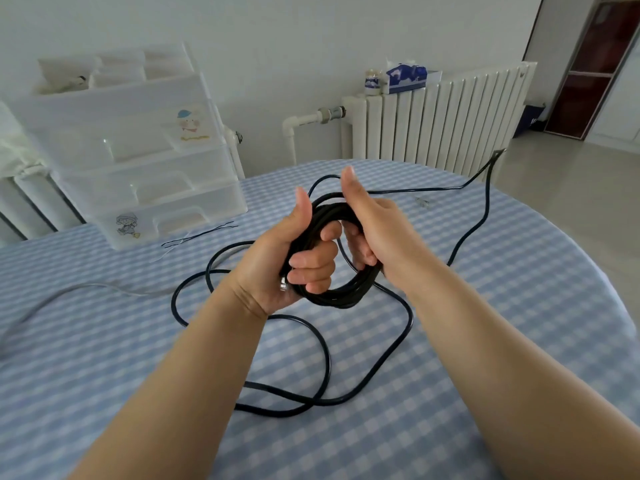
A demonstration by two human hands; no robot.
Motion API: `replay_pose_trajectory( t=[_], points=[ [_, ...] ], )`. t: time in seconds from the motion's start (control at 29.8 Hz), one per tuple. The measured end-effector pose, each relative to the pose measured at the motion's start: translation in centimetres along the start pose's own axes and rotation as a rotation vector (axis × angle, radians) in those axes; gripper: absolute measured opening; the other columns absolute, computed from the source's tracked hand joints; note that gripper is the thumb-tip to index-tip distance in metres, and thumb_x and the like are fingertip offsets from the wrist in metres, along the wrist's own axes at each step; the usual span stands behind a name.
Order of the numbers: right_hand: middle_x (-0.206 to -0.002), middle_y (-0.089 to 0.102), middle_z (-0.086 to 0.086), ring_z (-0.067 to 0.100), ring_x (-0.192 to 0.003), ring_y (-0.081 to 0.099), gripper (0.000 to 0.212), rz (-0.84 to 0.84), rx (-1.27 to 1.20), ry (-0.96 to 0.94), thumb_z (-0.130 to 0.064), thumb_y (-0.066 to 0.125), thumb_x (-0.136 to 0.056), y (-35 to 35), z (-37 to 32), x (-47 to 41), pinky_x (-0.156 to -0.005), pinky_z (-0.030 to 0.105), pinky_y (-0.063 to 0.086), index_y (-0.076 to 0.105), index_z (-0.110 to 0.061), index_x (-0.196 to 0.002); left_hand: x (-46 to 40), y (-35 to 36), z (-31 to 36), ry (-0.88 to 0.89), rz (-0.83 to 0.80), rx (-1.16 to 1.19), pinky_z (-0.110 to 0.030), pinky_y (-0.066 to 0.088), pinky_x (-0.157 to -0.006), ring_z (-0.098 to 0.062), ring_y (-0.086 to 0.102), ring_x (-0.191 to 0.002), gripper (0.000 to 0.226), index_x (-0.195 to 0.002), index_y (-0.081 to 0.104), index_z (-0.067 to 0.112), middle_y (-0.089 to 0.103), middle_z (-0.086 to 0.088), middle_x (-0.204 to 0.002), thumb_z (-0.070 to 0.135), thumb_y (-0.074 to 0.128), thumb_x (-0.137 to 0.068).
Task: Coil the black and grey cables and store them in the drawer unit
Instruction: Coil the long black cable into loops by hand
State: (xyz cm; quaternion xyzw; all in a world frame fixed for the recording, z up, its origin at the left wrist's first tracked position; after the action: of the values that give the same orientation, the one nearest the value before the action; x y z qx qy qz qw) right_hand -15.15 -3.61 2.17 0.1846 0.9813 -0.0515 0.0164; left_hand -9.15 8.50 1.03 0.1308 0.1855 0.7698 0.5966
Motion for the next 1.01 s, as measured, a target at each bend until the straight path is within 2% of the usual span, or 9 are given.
replay_pose_trajectory(
  t=[0.1, 0.24, 0.37, 0.5, 0.6, 0.71, 0.87, 0.94, 1.01],
  points=[
    [-0.042, 0.033, 0.001, 0.013, -0.036, 0.026, 0.056, 0.168, -0.095, -0.011, -0.051, 0.044, -0.095, 0.0, 0.3, -0.2, -0.040, 0.025, 0.024, 0.039, -0.013, -0.054, -0.6, 0.6, -0.3, 0.050, 0.173, -0.025, -0.017, 0.024, -0.034, -0.002, 0.024, -0.029, 0.056, -0.067, 0.046, 0.016, 0.029, 0.011, -0.038, 0.063, 0.027, -0.091],
    [-0.042, 0.040, 0.006, 0.013, -0.036, 0.031, 0.046, 0.226, -0.095, -0.042, -0.028, 0.041, -0.094, -0.4, 0.6, -0.5, -0.041, 0.026, 0.030, 0.053, -0.007, -0.056, -0.8, 0.8, -0.5, 0.068, 0.214, 0.071, -0.017, 0.015, -0.034, -0.005, 0.017, -0.029, 0.048, -0.065, 0.047, 0.016, 0.029, 0.010, -0.036, 0.049, 0.030, -0.096],
    [-0.058, 0.065, 0.011, 0.015, -0.041, 0.049, 0.056, 0.152, 0.012, -0.071, -0.037, 0.036, -0.099, -0.6, 0.6, -0.8, -0.048, 0.025, 0.044, 0.070, -0.002, -0.072, -0.6, 0.6, -0.3, 0.092, 0.266, 0.086, -0.019, 0.011, -0.035, -0.008, 0.009, -0.033, 0.042, -0.069, 0.045, 0.015, 0.026, 0.010, -0.036, 0.041, 0.030, -0.098],
    [-0.061, 0.072, 0.003, 0.017, -0.052, 0.067, 0.068, 0.128, 0.261, -0.130, -0.054, 0.024, -0.100, -1.3, 0.6, -1.0, -0.058, 0.028, 0.054, 0.070, -0.010, -0.078, -0.5, -0.1, -0.2, 0.112, 0.384, 0.076, -0.019, 0.012, -0.033, -0.005, 0.017, -0.028, 0.043, -0.065, 0.045, 0.016, 0.022, 0.010, -0.037, 0.037, 0.034, -0.100],
    [-0.053, 0.068, -0.002, 0.010, -0.050, 0.065, 0.070, 0.161, 0.354, -0.173, -0.057, 0.026, -0.098, -1.9, 0.7, -1.3, -0.056, 0.021, 0.049, 0.069, -0.009, -0.071, -0.5, -0.2, -0.1, 0.112, 0.371, 0.140, -0.019, 0.011, -0.033, -0.005, 0.016, -0.027, 0.044, -0.060, 0.044, 0.018, 0.023, 0.009, -0.036, 0.036, 0.036, -0.099],
    [-0.047, 0.065, -0.004, 0.008, -0.044, 0.062, 0.069, 0.157, 0.288, -0.175, -0.055, 0.030, -0.098, -1.9, 0.8, -1.5, -0.048, 0.014, 0.044, 0.068, -0.006, -0.068, -0.5, -0.1, 0.0, 0.100, 0.256, 0.241, -0.020, 0.011, -0.033, -0.007, 0.011, -0.031, 0.044, -0.061, 0.048, 0.017, 0.028, 0.009, -0.034, 0.041, 0.036, -0.096],
    [-0.050, 0.066, 0.000, 0.006, -0.046, 0.060, 0.064, 0.152, 0.350, -0.202, -0.051, 0.030, -0.100, -1.9, 1.4, -2.0, -0.056, 0.018, 0.045, 0.067, -0.010, -0.069, -0.5, -0.8, 0.2, 0.194, 0.135, 0.377, -0.017, 0.019, -0.031, -0.006, 0.021, -0.027, 0.042, -0.083, 0.061, 0.008, 0.035, 0.009, -0.036, 0.034, 0.032, -0.099],
    [-0.052, 0.064, -0.001, 0.011, -0.049, 0.059, 0.054, 0.195, 0.514, -0.196, -0.049, 0.032, -0.100, -2.3, 2.0, -2.4, -0.063, 0.029, 0.046, 0.062, -0.018, -0.067, -0.3, -1.5, 0.8, 0.305, 0.184, 0.530, -0.016, 0.022, -0.030, -0.007, 0.030, -0.025, 0.034, -0.085, 0.060, 0.007, 0.035, 0.008, -0.036, 0.026, 0.035, -0.096],
    [-0.058, 0.056, -0.007, 0.010, -0.055, 0.052, 0.045, 0.221, 0.657, -0.137, -0.047, 0.034, -0.100, -2.7, 2.5, -2.7, -0.062, 0.030, 0.040, 0.063, -0.023, -0.075, 0.1, -2.6, 1.4, 0.414, 0.322, 0.670, -0.016, 0.023, -0.031, -0.007, 0.031, -0.026, 0.031, -0.085, 0.060, 0.006, 0.034, 0.007, -0.037, 0.021, 0.035, -0.095]
  ],
)
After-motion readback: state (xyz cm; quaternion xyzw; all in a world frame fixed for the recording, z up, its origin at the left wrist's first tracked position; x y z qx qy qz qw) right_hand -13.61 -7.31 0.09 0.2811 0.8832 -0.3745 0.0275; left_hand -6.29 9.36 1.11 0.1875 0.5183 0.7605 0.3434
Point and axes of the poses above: each hand's wrist, its own x-axis away from the middle knuckle, its own y-axis out of the palm, z = x × y, the point moved 2 cm from there along -x, towards the middle knuckle
